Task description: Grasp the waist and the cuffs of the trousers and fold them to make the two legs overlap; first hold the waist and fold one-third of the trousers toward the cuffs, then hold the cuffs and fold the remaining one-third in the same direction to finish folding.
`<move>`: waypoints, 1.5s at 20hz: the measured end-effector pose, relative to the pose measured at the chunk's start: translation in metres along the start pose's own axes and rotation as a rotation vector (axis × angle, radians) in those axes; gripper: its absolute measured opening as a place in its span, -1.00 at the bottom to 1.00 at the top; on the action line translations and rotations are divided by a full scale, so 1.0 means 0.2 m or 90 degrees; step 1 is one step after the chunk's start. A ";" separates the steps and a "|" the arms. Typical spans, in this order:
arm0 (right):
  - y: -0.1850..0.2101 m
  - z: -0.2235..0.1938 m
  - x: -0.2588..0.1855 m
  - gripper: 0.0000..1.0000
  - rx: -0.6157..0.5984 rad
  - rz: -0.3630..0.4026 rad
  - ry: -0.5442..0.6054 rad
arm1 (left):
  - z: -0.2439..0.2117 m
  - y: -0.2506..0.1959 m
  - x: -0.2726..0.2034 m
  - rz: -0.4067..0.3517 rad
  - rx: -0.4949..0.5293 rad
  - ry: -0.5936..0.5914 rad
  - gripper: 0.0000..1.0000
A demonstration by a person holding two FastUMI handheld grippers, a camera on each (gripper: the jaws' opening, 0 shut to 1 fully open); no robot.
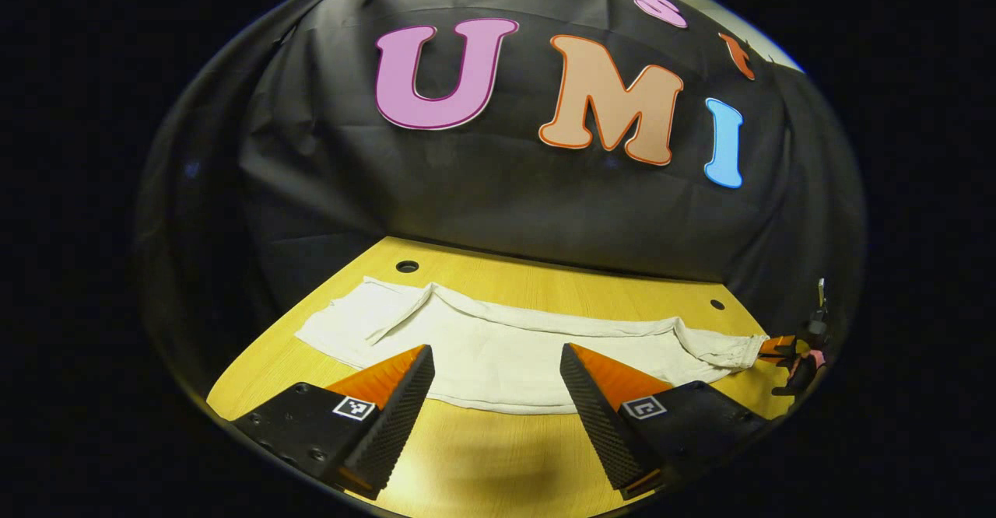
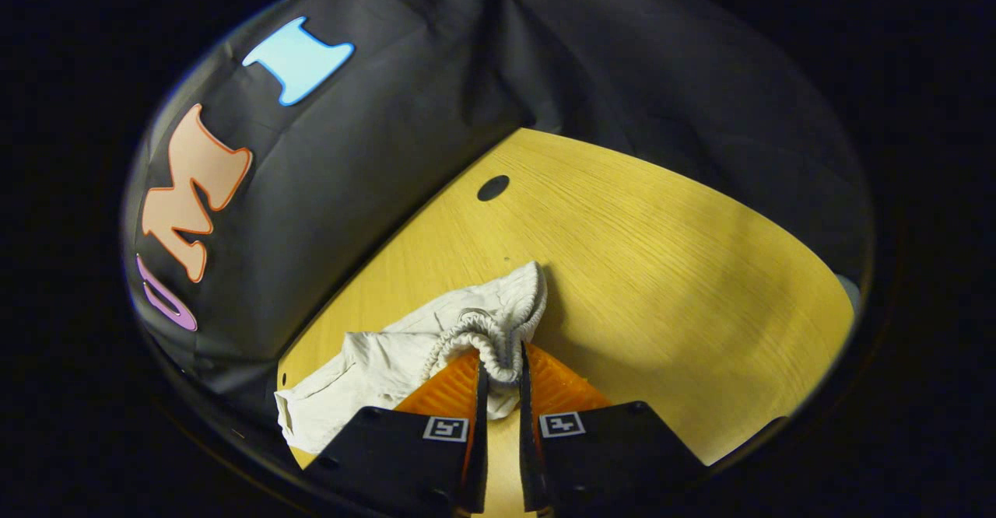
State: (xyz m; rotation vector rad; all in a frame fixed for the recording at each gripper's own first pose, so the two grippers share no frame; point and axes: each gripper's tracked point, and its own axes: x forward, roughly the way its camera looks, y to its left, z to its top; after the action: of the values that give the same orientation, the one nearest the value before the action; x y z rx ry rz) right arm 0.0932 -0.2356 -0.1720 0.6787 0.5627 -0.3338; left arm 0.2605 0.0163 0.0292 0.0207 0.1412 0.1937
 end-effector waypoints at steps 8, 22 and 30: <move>0.65 0.02 -0.38 -0.62 -0.070 0.072 -0.114 | 0.03 0.32 -0.01 -0.037 -0.022 0.000 0.97; 1.82 -0.91 -0.32 -0.62 -0.296 0.197 -0.056 | 0.02 0.99 0.15 -0.030 -0.038 0.024 0.98; 1.86 -1.28 -0.14 -0.47 -0.441 0.198 0.047 | -0.08 1.26 0.29 0.013 -0.048 0.049 0.97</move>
State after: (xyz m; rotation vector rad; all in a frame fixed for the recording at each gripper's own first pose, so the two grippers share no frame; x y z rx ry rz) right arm 0.1471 0.2113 -0.1353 0.0997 0.5864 0.1827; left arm 0.2665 0.2757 0.0138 -0.0606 0.2108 0.2195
